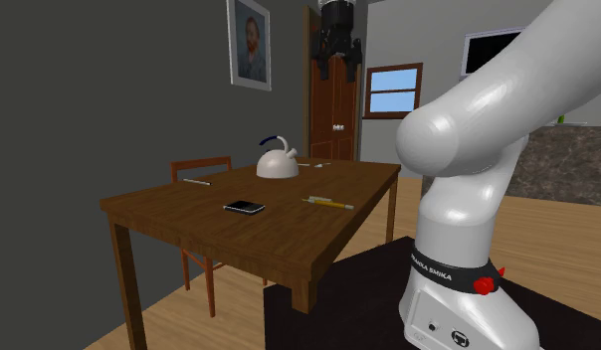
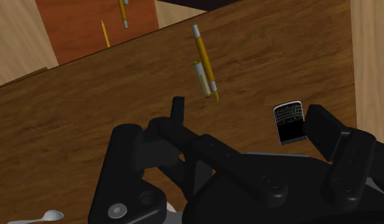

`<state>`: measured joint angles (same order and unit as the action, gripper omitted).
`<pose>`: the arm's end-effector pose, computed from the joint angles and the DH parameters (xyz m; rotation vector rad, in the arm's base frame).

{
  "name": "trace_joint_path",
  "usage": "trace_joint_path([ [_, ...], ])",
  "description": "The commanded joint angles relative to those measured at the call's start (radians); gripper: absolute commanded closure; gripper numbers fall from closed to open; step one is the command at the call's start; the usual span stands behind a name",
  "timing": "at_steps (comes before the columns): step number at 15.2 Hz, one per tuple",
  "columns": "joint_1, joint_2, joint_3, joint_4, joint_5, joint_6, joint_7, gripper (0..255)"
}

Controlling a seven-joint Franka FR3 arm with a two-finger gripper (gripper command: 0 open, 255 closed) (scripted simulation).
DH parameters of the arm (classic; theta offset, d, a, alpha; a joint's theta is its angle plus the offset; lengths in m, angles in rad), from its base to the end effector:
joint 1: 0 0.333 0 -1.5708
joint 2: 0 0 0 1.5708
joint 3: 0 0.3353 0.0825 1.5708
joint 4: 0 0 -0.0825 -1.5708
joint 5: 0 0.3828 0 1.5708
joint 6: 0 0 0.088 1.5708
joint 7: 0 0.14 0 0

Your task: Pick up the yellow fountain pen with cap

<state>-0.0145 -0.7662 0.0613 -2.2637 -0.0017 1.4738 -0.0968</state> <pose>0.2871 0.0196 0.5996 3.0919 0.1948 -0.0404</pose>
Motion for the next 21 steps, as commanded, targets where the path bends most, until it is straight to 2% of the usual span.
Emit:
trace_joint_path([
  [1, 0.0, 0.0, 0.0, 0.0, 0.0, 0.0, 0.0, 0],
  [12, 0.005, 0.041, -0.05, -0.341, 0.006, 0.371, -0.07, 0],
  [21, 0.011, 0.245, -0.091, -0.512, 0.018, 0.734, -0.139, 0],
])
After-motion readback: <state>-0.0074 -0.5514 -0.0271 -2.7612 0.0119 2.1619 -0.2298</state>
